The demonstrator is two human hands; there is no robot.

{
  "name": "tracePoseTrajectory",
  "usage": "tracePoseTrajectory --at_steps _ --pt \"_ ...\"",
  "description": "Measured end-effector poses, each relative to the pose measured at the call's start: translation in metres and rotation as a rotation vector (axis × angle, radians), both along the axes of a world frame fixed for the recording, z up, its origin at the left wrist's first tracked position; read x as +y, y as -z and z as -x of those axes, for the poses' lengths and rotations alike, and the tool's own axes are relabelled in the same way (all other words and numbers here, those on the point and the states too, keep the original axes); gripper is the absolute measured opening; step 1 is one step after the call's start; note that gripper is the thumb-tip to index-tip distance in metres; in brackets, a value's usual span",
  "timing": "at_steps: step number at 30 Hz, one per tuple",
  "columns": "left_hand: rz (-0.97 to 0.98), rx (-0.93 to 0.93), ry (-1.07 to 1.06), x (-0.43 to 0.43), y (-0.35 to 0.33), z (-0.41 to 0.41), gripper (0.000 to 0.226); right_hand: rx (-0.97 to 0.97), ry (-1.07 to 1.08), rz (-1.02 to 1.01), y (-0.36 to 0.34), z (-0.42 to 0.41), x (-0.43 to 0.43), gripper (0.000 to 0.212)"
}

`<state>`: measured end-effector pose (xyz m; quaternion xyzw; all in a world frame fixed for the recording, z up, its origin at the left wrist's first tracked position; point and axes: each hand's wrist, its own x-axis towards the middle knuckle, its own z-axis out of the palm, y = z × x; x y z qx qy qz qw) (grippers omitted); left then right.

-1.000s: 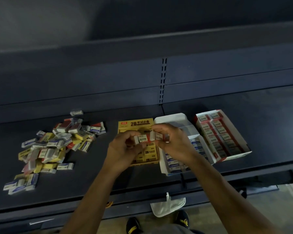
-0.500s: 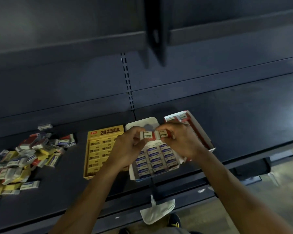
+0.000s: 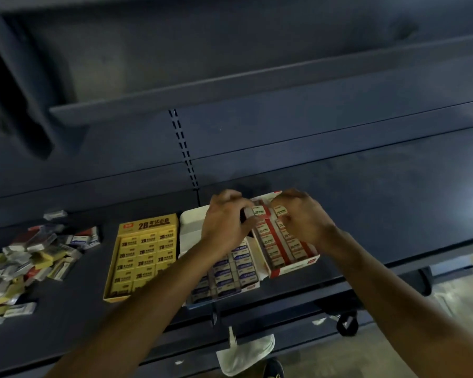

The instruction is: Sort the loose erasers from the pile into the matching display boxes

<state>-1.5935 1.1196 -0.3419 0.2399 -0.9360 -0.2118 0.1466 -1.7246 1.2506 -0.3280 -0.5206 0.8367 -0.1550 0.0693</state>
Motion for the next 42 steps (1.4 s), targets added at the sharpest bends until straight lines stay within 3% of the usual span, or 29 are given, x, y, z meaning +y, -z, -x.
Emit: tracePoseTrajectory --at_steps 8,15,22,31,37,42 --pt "-0.006 -0.057 -0.05 0.005 0.013 0.014 0.028 0.117 -0.029 -0.113 0.011 0.01 -0.004 0.032" --pt "0.052 -0.113 -0.1 0.012 0.009 0.02 0.032 0.12 -0.036 -0.043 0.017 0.015 -0.005 0.026" --pt "0.05 -0.126 -0.107 0.015 0.006 0.026 0.021 0.102 -0.057 -0.029 0.018 0.016 -0.007 0.024" --pt "0.03 -0.112 -0.056 0.013 0.009 0.019 0.033 0.121 -0.033 -0.058 0.013 0.008 -0.006 0.029" --pt "0.044 -0.025 -0.08 0.002 0.006 -0.012 0.029 0.119 -0.066 0.173 0.014 -0.038 -0.024 0.017" --pt "0.133 -0.067 -0.138 -0.013 0.001 -0.055 0.034 0.027 -0.149 0.178 0.019 -0.083 -0.052 0.024"
